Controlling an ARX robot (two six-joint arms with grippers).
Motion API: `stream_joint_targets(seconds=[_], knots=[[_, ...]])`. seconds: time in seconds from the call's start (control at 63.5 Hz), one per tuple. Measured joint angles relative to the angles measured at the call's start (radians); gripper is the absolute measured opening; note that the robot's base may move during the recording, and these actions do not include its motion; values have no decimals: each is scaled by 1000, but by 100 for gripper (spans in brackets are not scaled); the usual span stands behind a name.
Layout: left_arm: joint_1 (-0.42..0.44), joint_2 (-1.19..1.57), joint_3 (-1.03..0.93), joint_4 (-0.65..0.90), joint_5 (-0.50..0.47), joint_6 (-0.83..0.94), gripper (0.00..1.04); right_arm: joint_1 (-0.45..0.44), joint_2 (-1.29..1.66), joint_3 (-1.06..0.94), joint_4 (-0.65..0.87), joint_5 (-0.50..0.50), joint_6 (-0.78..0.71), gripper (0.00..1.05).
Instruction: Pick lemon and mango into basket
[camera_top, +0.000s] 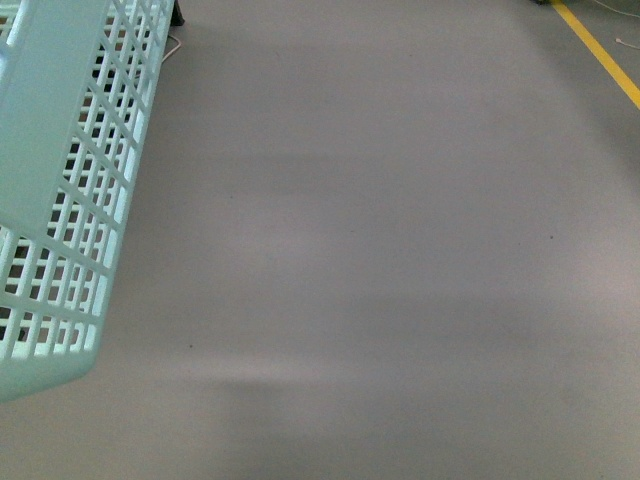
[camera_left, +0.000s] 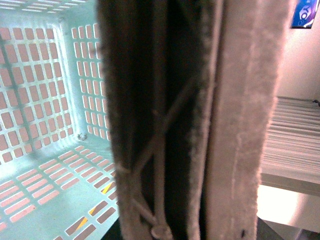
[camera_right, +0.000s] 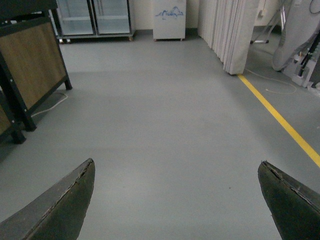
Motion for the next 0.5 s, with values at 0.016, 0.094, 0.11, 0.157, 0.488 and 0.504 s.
stream_joint_targets(seconds=[0.016,0.094,0.11,0.157,0.488,0.504], knots=[[0,0,0,0,0,0,16,0,0,0,0,0,0,96],[0,0,0,0,0,0,16,0,0,0,0,0,0,96],[0,0,0,0,0,0,16,0,0,0,0,0,0,96],[0,0,0,0,0,0,16,0,0,0,0,0,0,96],[0,0,0,0,0,0,16,0,0,0,0,-1,0,96],[0,0,0,0,0,0,16,0,0,0,0,0,0,96]])
